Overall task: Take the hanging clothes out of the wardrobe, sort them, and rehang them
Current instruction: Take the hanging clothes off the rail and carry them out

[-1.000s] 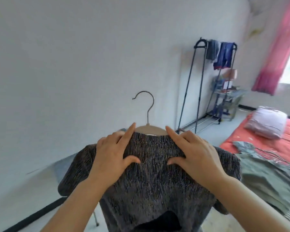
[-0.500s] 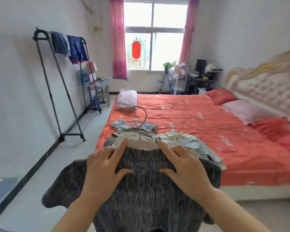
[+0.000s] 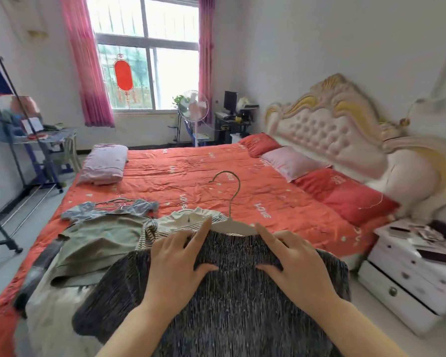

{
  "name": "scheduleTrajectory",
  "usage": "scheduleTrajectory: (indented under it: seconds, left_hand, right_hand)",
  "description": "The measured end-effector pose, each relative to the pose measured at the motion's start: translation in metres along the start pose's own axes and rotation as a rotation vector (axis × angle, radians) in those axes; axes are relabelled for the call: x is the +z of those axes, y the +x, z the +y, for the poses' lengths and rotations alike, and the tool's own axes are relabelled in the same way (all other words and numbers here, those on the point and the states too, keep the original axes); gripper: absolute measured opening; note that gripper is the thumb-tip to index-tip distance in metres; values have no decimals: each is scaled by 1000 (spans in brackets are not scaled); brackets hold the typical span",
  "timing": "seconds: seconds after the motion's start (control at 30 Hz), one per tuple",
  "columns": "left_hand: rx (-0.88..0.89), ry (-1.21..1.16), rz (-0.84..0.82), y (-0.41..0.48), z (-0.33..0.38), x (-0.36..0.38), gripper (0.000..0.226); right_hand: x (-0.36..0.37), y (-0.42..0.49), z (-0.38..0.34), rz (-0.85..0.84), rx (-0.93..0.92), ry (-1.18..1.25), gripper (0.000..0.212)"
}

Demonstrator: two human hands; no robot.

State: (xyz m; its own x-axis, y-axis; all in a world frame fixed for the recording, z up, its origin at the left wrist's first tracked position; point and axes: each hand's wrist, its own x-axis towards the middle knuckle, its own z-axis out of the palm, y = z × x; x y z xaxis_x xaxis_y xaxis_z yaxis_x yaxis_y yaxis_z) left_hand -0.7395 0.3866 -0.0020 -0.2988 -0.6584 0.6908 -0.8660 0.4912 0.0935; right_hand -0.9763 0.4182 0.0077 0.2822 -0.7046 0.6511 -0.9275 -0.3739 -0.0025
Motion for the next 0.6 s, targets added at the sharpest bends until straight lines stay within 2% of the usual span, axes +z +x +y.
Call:
scheduleTrajectory:
  seconds: [0.27, 0.6]
  left_hand:
    - [8, -8, 21, 89, 71, 110, 96]
    - [44, -81, 53, 194, 63, 252, 99]
  right_hand:
    - [22, 18, 147, 5, 33, -48, 94]
    - [106, 78, 272, -34, 91, -63, 102]
